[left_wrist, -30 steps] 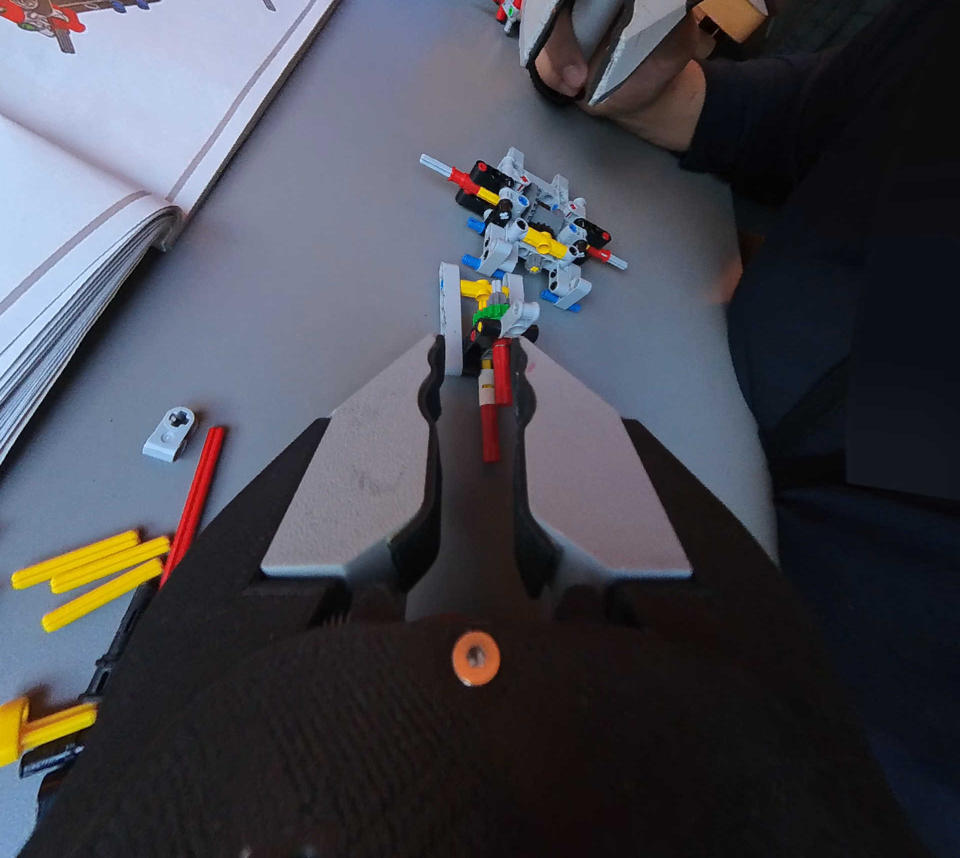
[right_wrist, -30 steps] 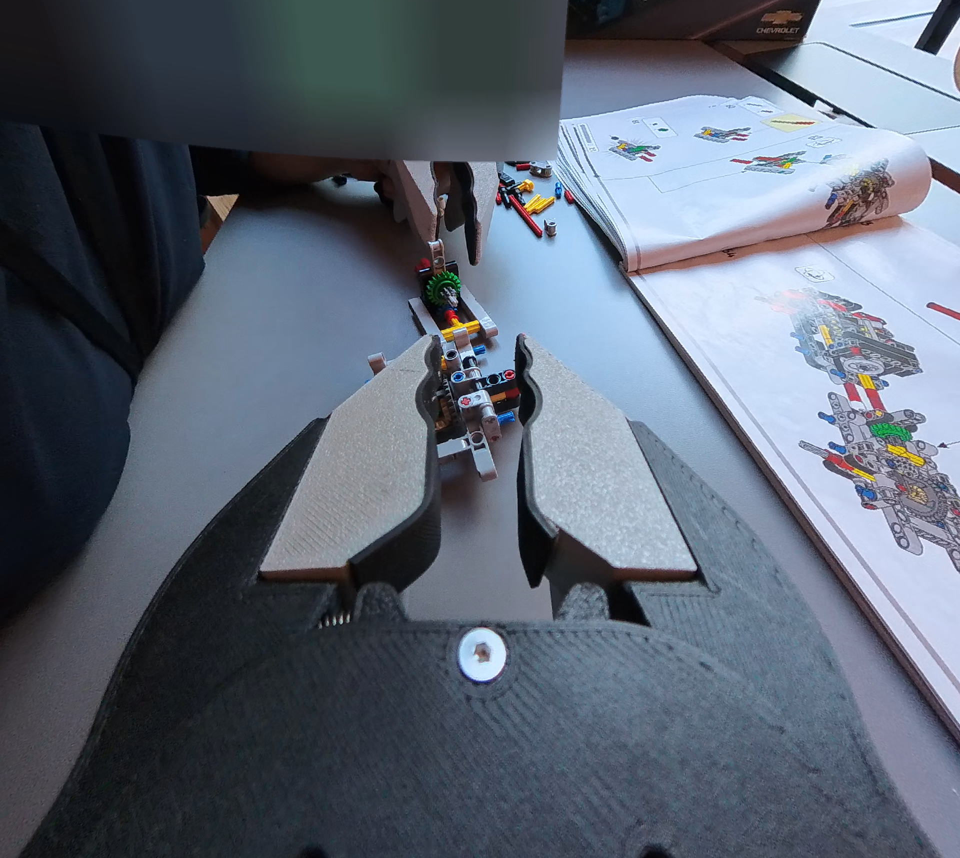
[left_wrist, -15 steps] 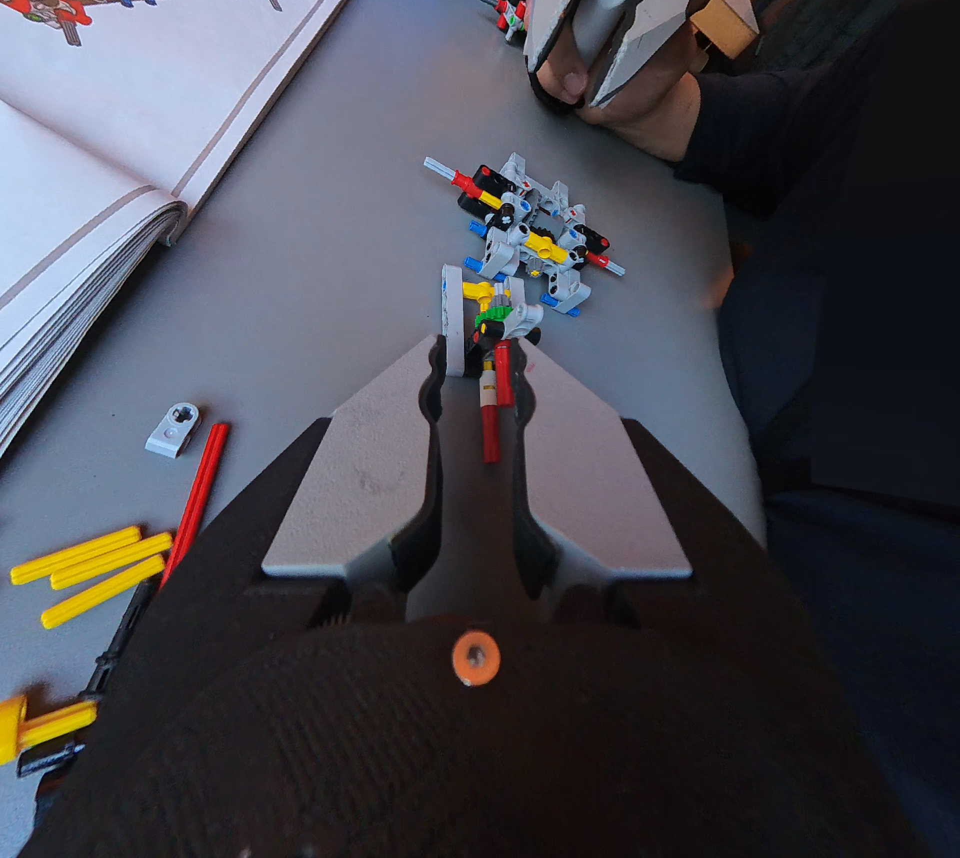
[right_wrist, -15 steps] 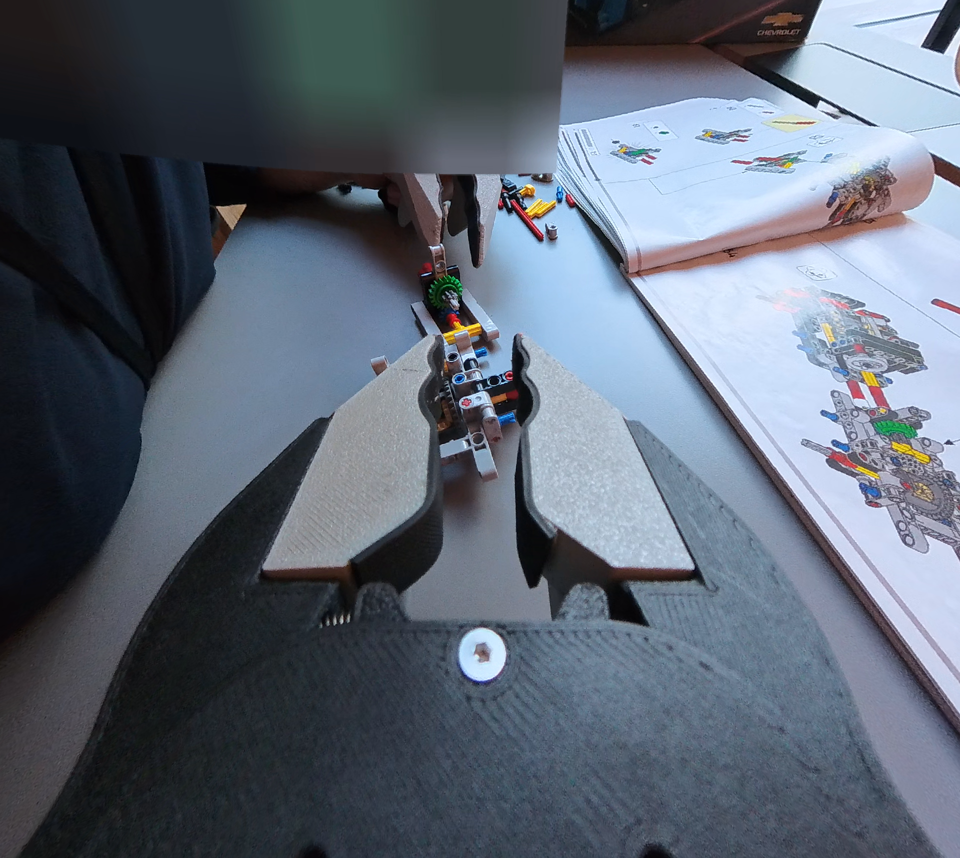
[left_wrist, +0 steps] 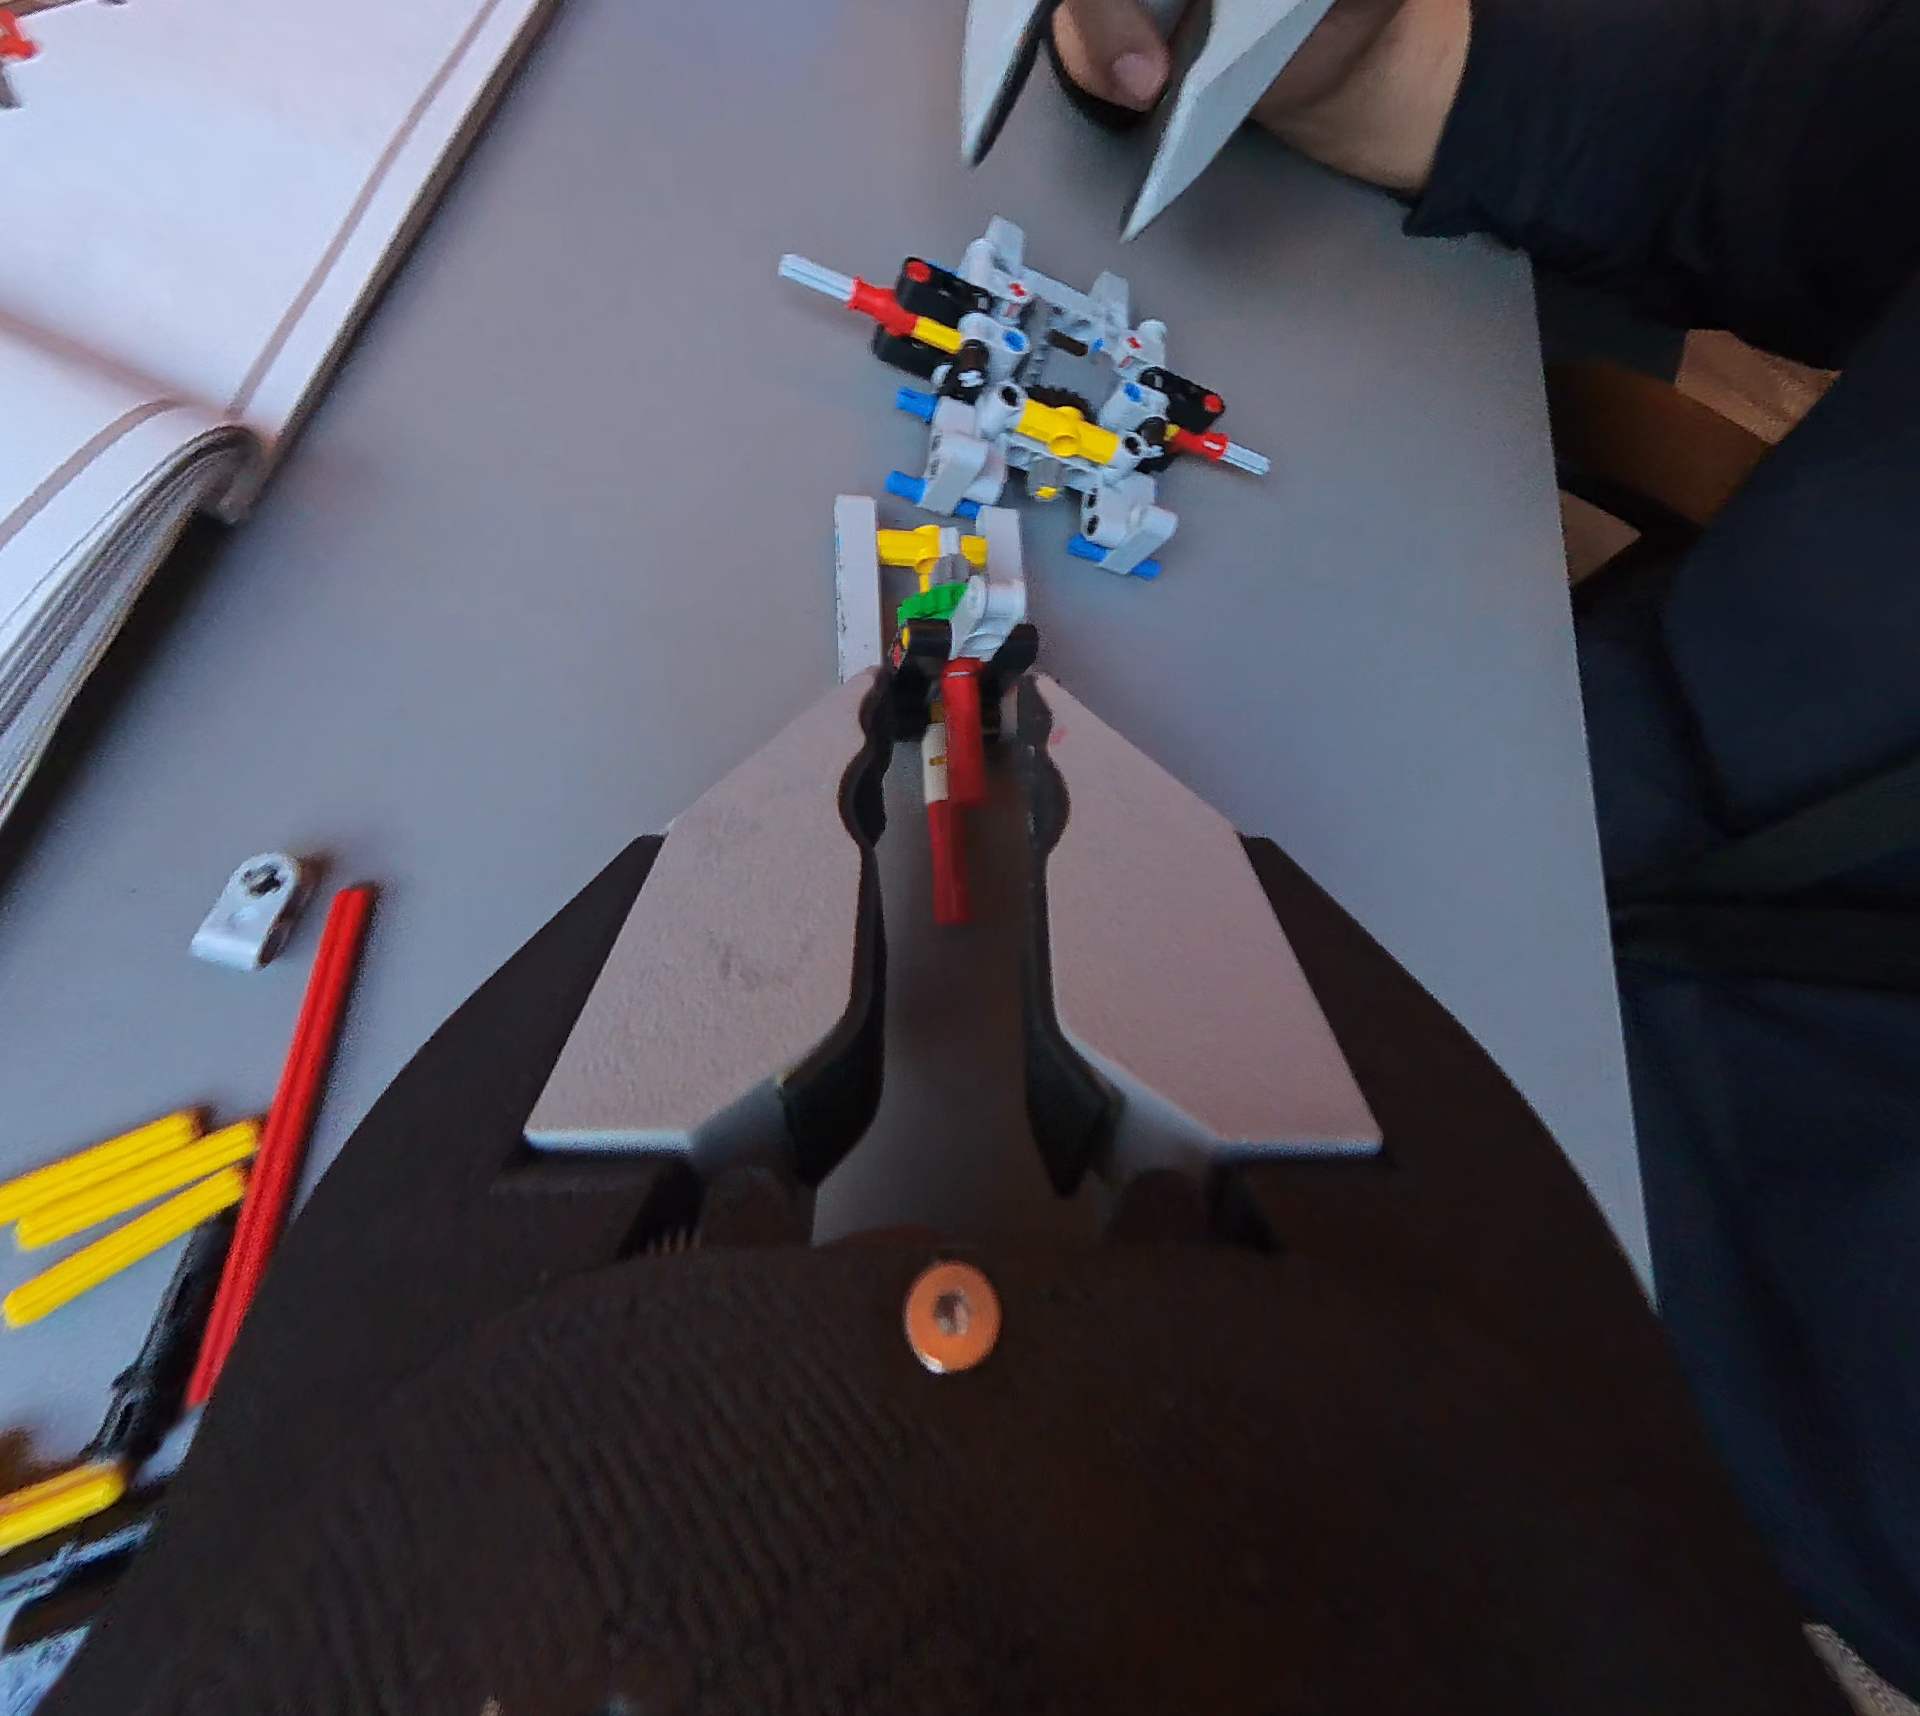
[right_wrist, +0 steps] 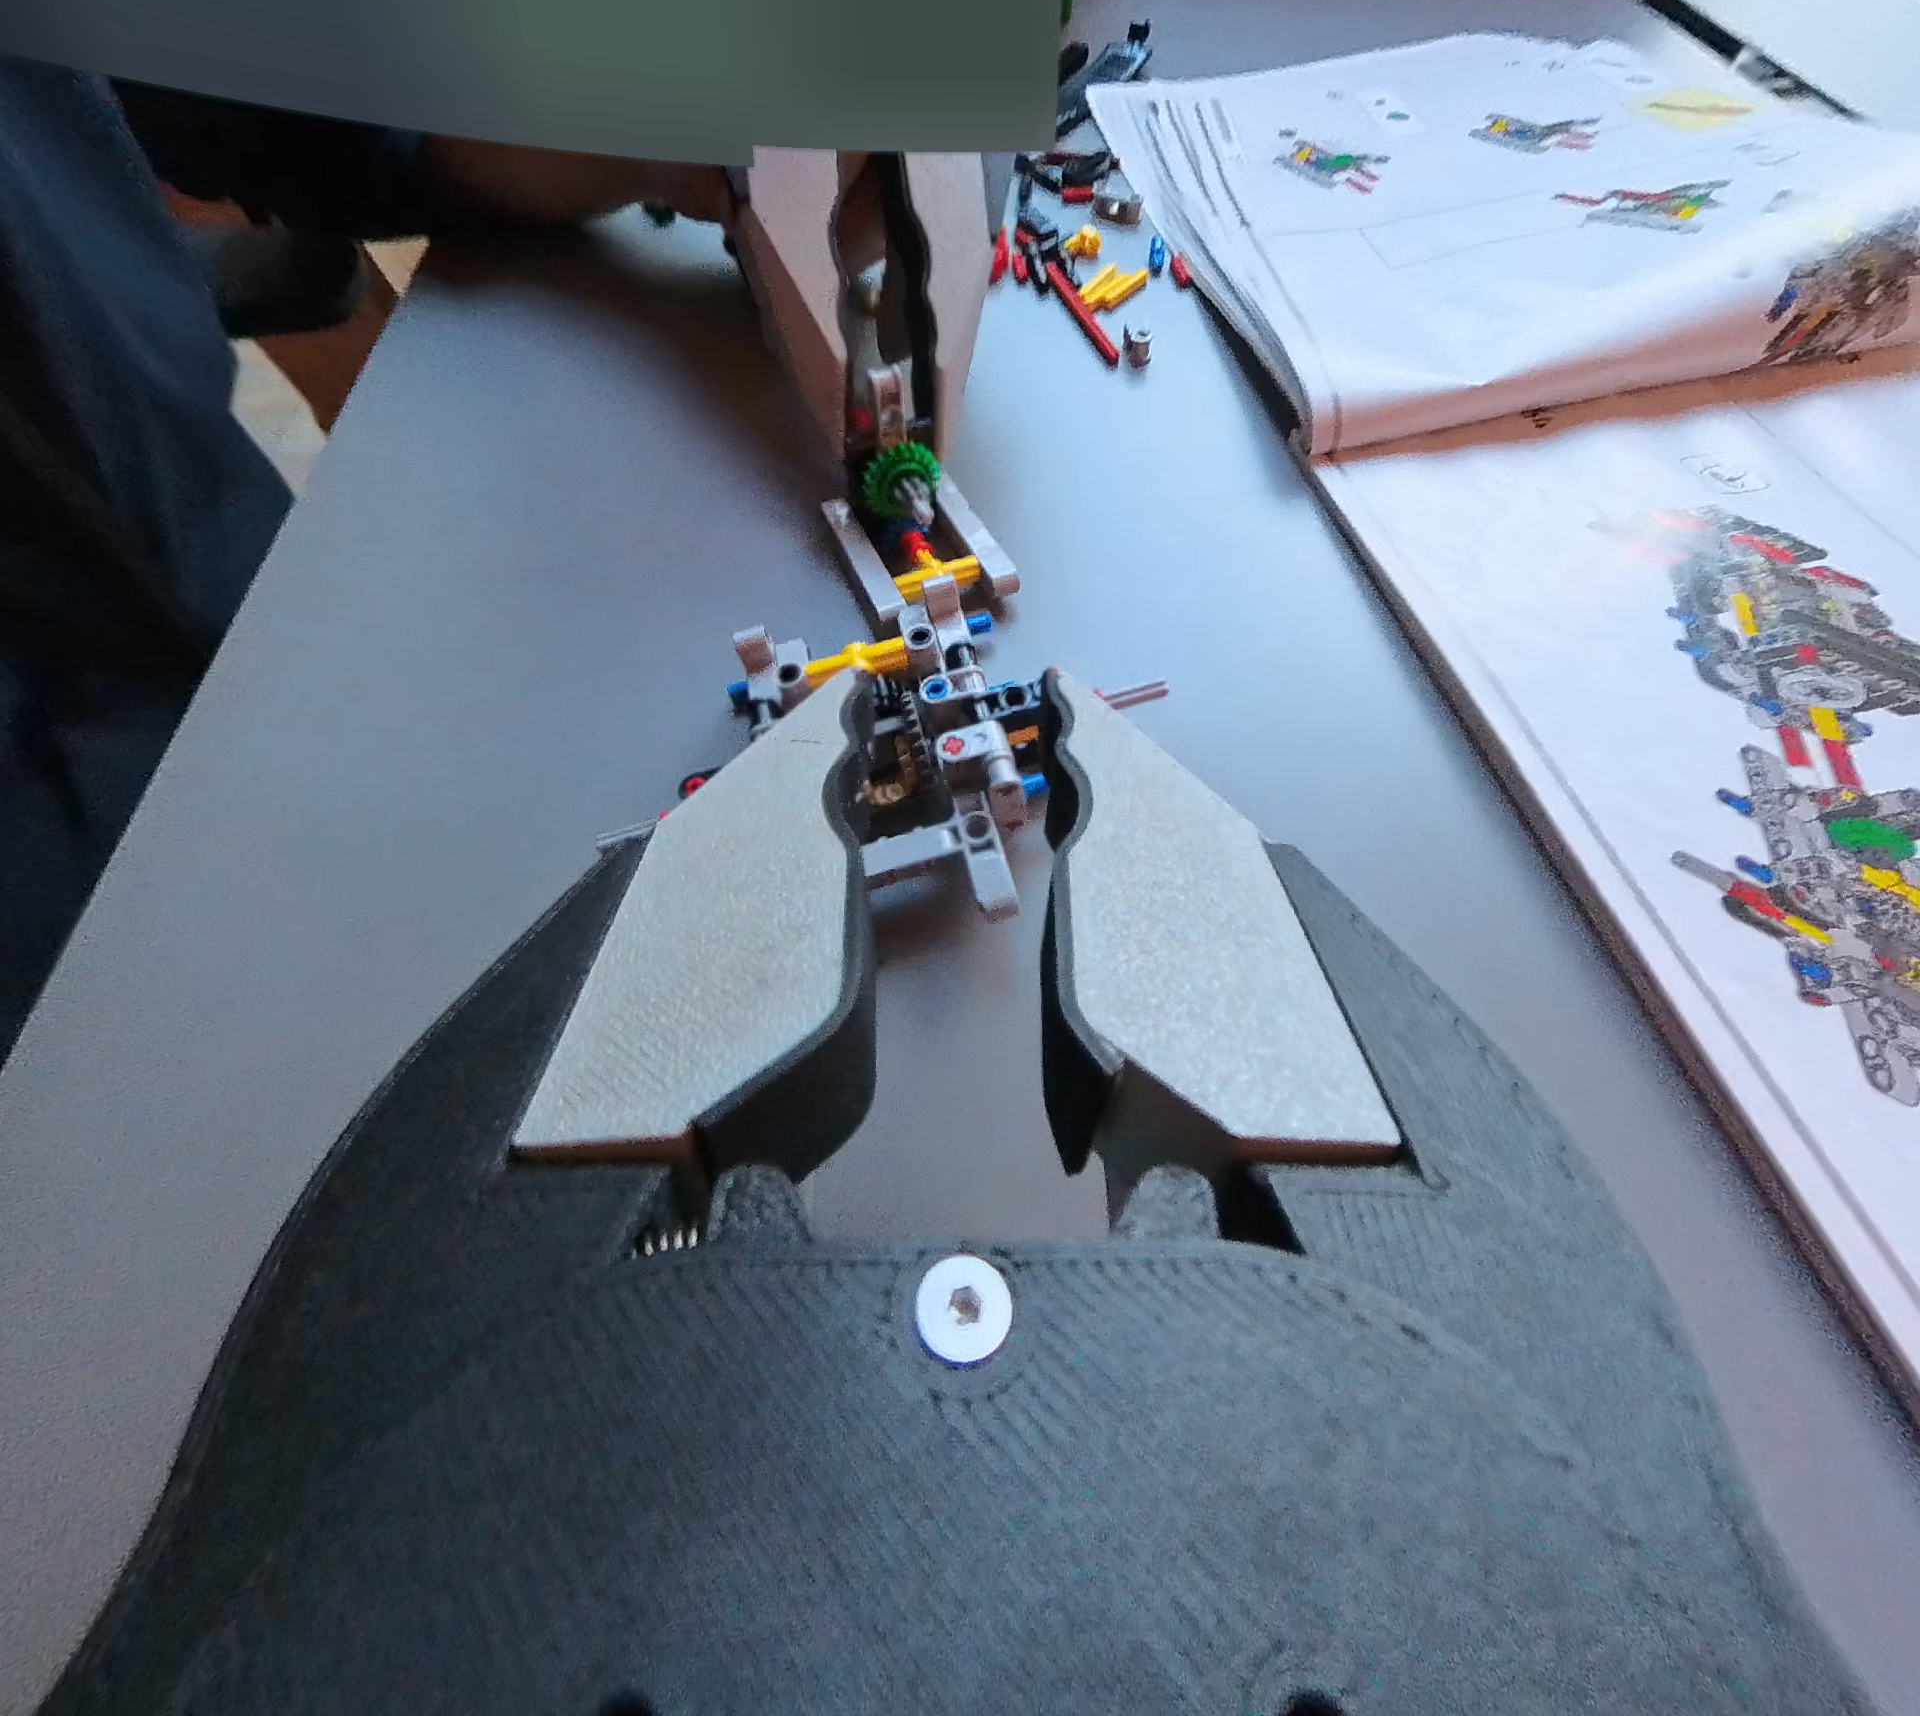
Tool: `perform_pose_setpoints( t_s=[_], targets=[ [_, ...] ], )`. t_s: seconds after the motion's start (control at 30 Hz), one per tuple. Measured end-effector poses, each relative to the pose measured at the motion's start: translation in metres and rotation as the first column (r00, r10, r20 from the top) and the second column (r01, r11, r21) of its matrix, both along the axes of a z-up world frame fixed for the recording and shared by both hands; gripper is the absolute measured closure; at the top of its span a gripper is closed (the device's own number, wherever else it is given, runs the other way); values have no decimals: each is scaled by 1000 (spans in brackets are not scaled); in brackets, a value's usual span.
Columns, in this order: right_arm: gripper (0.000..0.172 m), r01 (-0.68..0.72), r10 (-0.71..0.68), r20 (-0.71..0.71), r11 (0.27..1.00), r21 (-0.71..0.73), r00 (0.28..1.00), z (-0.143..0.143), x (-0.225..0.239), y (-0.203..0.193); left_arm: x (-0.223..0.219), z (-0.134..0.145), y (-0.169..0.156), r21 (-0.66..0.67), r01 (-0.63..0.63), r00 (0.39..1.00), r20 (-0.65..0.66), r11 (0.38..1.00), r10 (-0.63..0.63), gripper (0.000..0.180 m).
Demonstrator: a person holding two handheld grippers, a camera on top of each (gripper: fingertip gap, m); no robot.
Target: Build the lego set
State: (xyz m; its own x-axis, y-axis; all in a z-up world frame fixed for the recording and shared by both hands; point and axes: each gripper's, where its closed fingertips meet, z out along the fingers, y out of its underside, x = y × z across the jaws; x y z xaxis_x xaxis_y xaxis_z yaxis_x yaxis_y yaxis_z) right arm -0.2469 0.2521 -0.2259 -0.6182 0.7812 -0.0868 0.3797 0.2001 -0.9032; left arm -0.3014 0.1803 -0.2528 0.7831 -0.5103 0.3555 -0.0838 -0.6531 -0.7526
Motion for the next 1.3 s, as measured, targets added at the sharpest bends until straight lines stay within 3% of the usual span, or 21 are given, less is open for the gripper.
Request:
perform_pose_setpoints(
  t_s=[0.5, 0.73, 0.93, 1.03, 1.13, 1.2, 1.3],
  targets=[
    [144, 16, -21, 37, 993, 114, 999, -15, 4, -6, 13, -7, -3, 30, 65, 990, -131, 997, -60, 158],
    [137, -7, 0, 54, 992, 126, 999, -18, 5, -15, 18, 1, -1, 45, 55, 997, -61, 997, -53, 153],
    [137, -21, 14, 57, 991, 134, 998, -19, 4, -19, 21, -2, 3, 40, 44, 995, -90, 998, -40, 152],
    [138, -18, 11, 50, 990, 140, 999, -18, 3, -20, 26, -2, 2, 53, 64, 993, -100, 997, -59, 141],
    [138, -18, 12, 49, 990, 143, 999, -18, 3, -20, 26, -5, 4, 48, 57, 989, -137, 997, -50, 144],
    [139, -17, 11, 43, 989, 146, 999, -17, 3, -20, 25, -7, 5, 53, 49, 986, -163, 997, -39, 158],
    [141, -15, 10, 38, 990, 139, 999, -16, 3, -20, 25, -7, 5, 55, 45, 985, -169, 997, -35, 158]
  ],
)
